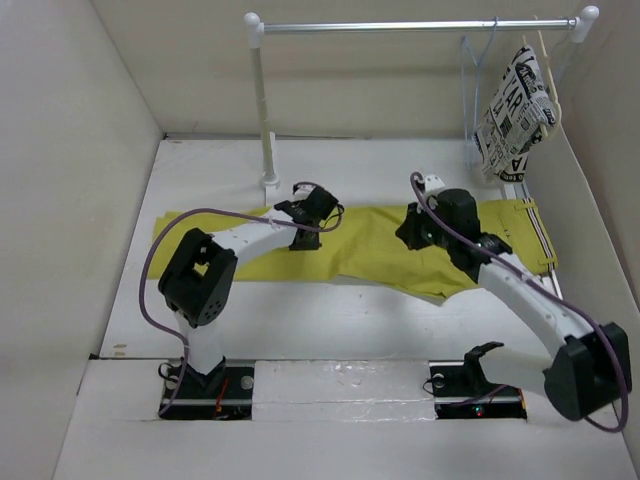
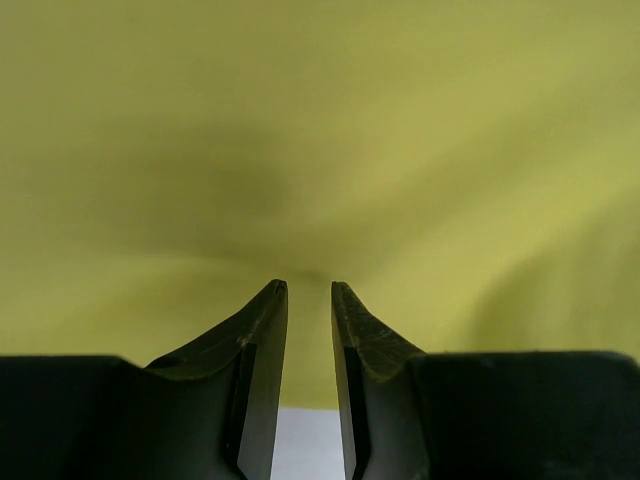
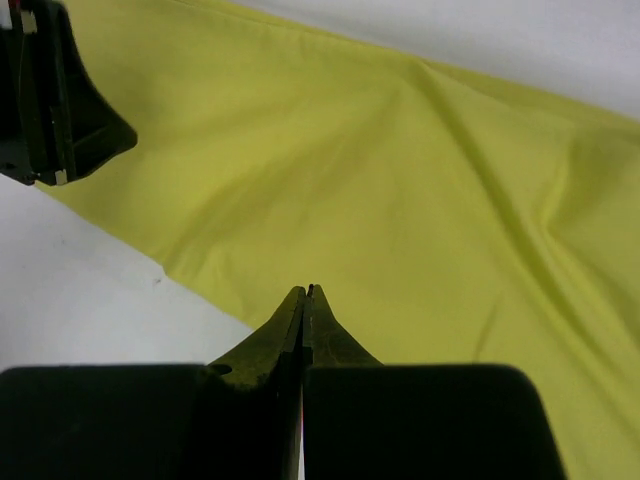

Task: Place the trousers on the hanger
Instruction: Fold the trousers at the center of the board.

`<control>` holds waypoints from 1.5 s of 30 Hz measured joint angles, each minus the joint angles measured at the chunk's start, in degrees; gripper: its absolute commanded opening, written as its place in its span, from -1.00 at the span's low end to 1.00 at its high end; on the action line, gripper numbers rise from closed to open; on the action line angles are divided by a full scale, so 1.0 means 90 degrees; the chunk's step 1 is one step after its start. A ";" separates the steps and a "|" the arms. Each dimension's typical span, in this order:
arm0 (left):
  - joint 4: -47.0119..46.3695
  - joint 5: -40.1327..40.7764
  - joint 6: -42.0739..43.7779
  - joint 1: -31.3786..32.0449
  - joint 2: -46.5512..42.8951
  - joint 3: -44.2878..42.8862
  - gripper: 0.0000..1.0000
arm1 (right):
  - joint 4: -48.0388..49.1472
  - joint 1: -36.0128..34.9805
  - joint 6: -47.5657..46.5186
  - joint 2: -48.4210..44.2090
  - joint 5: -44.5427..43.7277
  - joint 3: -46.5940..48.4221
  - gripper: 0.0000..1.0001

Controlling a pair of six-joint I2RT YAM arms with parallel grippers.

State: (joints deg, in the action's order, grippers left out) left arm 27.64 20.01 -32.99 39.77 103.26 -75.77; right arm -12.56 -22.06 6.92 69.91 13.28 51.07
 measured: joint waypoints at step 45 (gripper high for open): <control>-0.0741 -0.2089 0.0525 -0.1659 -0.2438 0.2586 -1.00 | 0.3500 0.8432 0.2846 0.2297 0.1479 -0.1960 0.96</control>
State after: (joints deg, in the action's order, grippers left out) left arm 20.97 1.21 -28.27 24.84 81.32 -52.49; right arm 18.94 53.82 32.53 90.59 26.59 33.43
